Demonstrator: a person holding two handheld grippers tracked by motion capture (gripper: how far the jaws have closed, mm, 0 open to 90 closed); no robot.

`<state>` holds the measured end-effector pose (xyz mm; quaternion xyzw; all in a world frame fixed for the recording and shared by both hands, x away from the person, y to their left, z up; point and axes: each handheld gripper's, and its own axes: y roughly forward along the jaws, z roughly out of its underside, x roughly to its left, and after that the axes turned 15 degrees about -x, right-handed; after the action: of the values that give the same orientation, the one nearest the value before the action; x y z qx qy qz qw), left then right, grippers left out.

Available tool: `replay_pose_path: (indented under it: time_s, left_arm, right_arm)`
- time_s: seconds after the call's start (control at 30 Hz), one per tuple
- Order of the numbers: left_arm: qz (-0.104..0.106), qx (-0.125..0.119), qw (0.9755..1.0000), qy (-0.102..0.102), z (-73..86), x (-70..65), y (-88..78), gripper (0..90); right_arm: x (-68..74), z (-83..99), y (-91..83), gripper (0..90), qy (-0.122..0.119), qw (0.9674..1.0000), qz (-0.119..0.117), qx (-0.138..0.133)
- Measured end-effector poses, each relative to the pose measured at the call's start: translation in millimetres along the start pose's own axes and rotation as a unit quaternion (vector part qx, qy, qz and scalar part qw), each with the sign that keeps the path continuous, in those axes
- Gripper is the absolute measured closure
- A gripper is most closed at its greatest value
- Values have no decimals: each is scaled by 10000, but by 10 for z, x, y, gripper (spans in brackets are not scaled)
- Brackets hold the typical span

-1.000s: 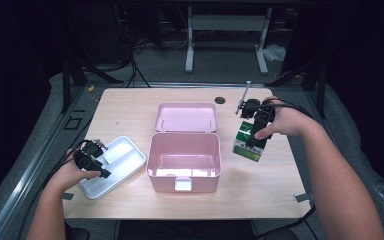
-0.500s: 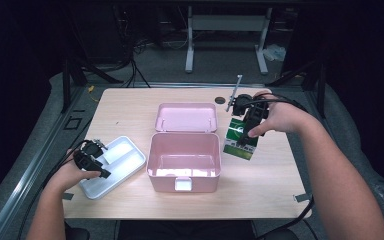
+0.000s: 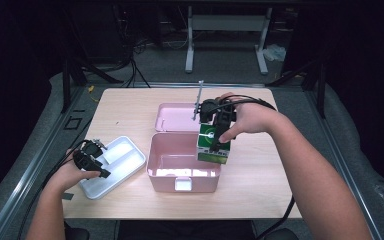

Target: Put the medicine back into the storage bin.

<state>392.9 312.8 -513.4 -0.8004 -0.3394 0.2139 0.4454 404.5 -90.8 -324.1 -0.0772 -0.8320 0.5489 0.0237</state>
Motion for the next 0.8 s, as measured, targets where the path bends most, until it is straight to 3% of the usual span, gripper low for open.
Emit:
replay_pose_path:
  time_s: [0.33,0.8]
  left_arm:
    - [-2,-5,10000,10,11,8,-6,424]
    - [-12,40,10000,9,12,5,6,424]
  right_arm:
    - [81,-214,224,165,-238,9995,-192,96]
    - [28,-63,572,164,-115,9995,-276,89]
